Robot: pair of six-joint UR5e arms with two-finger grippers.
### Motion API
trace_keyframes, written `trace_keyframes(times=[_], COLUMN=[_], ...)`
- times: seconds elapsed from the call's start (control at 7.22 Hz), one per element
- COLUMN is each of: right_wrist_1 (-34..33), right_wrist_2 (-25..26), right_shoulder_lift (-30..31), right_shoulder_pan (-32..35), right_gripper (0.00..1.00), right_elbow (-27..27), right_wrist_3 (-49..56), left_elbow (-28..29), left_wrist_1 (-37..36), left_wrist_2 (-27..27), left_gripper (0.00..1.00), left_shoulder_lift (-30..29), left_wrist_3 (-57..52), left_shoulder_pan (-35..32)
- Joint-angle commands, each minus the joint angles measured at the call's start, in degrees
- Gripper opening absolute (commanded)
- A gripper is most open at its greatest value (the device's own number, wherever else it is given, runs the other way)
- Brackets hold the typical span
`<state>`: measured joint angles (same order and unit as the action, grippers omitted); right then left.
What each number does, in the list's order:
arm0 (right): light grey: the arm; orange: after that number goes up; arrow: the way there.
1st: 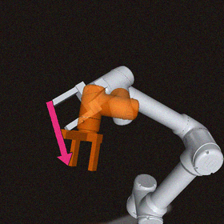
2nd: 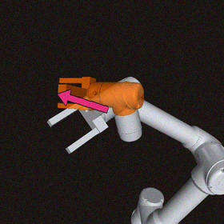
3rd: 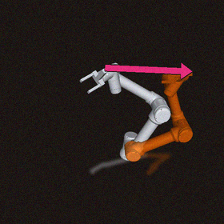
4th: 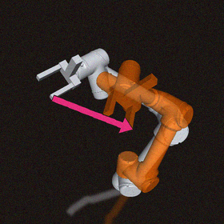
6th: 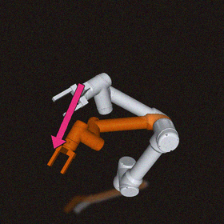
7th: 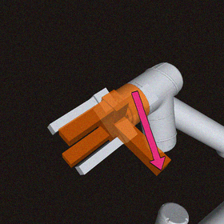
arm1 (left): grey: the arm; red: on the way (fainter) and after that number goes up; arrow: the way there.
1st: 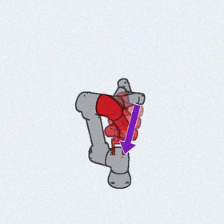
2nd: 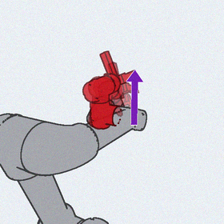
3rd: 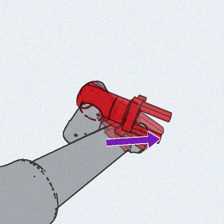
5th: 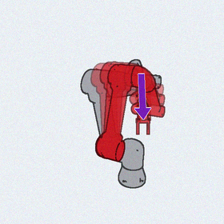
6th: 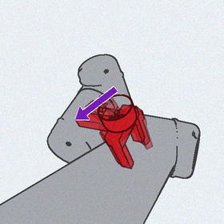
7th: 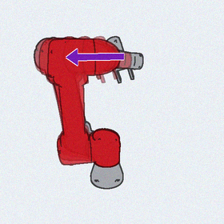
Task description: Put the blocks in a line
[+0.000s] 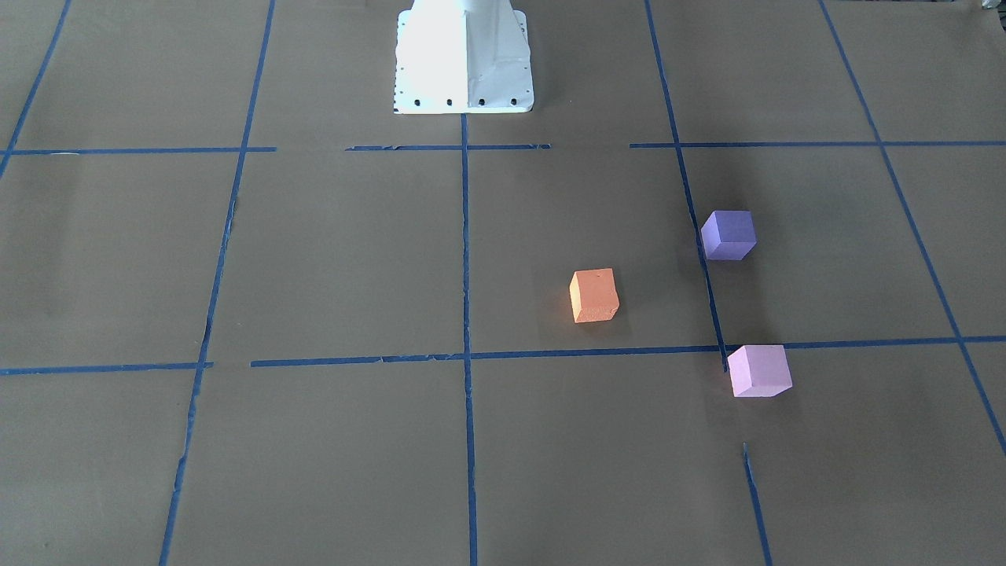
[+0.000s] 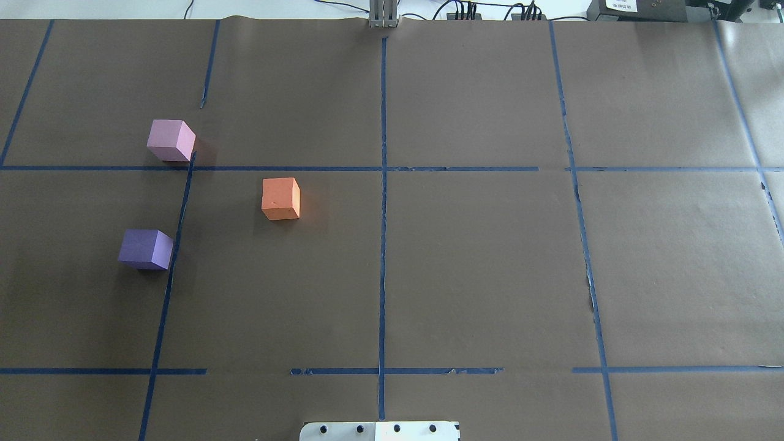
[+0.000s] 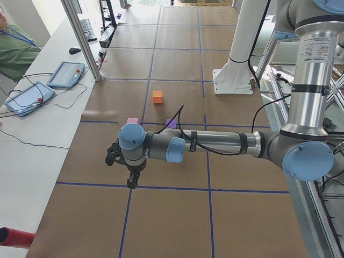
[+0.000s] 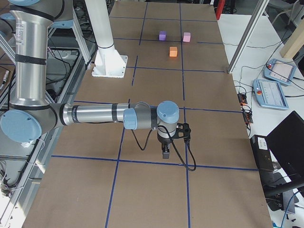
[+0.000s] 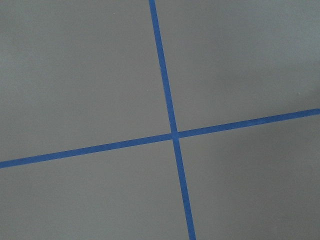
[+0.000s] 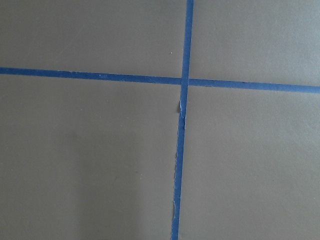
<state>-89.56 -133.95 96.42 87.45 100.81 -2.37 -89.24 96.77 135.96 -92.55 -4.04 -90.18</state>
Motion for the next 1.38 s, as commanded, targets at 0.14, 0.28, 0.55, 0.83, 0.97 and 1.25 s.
trace_keyframes(times=[0.14,0.28,0.55,0.83,0.97,1.25], right_wrist_1=[0.0,0.0,0.0,0.0,0.0,0.0], right_wrist_2=[0.0,0.0,0.0,0.0,0.0,0.0], right_shoulder_lift=[0.0,0.0,0.0,0.0,0.0,0.0], right_shoulder_pan=[0.0,0.0,0.0,0.0,0.0,0.0], right_gripper=[1.00,1.00,1.00,1.00,1.00,1.00], right_elbow=[0.0,0.0,0.0,0.0,0.0,0.0], right_wrist_3=[0.0,0.0,0.0,0.0,0.0,0.0], left_elbow=[-0.6,-1.5,-3.0,-7.8,-7.9,-7.7], left_wrist_1=[0.2,-0.2,-0.6,-0.1,-0.1,0.4], left_wrist_2=[0.1,-0.2,0.0,0.1,0.1,-0.5], left_gripper=[1.00,1.00,1.00,1.00,1.00,1.00], left_shoulder_lift=[-0.3,-0.7,-5.8,-8.8,-13.2,-21.1], left_wrist_3=[-0.1,0.0,0.2,13.5,19.5,39.4], left_shoulder_pan=[1.4,4.6,12.5,17.3,21.1,28.4])
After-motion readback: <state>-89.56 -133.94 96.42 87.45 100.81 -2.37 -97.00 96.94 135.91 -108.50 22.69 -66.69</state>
